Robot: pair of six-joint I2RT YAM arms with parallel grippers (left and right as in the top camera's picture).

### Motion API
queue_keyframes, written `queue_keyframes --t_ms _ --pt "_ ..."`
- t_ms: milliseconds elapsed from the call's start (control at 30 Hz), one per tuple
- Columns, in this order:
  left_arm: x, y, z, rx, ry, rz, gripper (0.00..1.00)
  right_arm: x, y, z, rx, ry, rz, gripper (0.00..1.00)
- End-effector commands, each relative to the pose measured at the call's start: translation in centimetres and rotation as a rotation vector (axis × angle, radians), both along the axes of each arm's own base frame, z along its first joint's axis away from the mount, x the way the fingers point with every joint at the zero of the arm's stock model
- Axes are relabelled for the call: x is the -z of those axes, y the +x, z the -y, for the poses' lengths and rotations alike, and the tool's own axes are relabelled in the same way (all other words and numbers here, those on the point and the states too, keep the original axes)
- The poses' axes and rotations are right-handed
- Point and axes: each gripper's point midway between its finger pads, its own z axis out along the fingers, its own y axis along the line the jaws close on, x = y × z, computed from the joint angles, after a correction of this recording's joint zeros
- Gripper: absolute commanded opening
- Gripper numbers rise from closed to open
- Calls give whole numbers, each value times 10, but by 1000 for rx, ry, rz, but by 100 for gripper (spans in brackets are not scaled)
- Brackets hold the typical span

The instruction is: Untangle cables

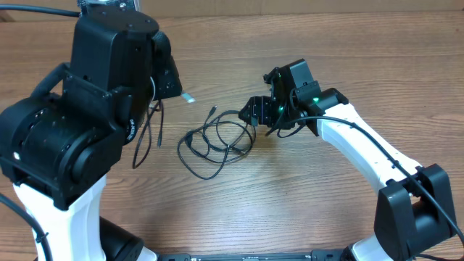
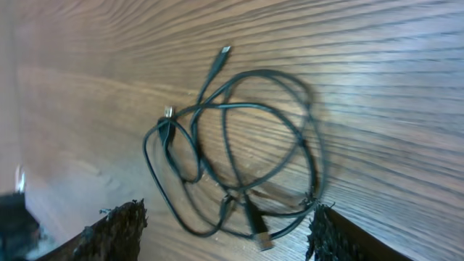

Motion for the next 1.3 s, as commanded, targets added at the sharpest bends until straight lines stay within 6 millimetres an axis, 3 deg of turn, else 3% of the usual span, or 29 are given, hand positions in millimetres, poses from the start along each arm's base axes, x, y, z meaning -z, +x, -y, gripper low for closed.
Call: queue_keyframes --t_ms 0,200,467,633,800,900,1067,1267 --pt "11 13 -1 -35 47 -26 4 3 2 5 61 -8 -24 74" --pt "40 37 12 -30 105 -106 4 4 -5 4 49 -3 -58 75" --pt "74 74 -12 -121 194 -195 4 10 -16 9 51 -28 -108 75" --pt "104 93 -27 -109 127 -301 4 12 -18 10 51 -34 -120 75" --pt "144 108 -19 0 2 -447 4 11 -18 10 51 -33 -120 76" --pt "164 118 -47 -137 99 -484 4 12 -19 11 51 -35 -125 76" --pt "169 126 -97 -395 302 -454 4 12 -20 11 51 -37 -129 77" --pt "183 131 -117 -456 383 -488 4 12 -20 11 51 -37 -127 77"
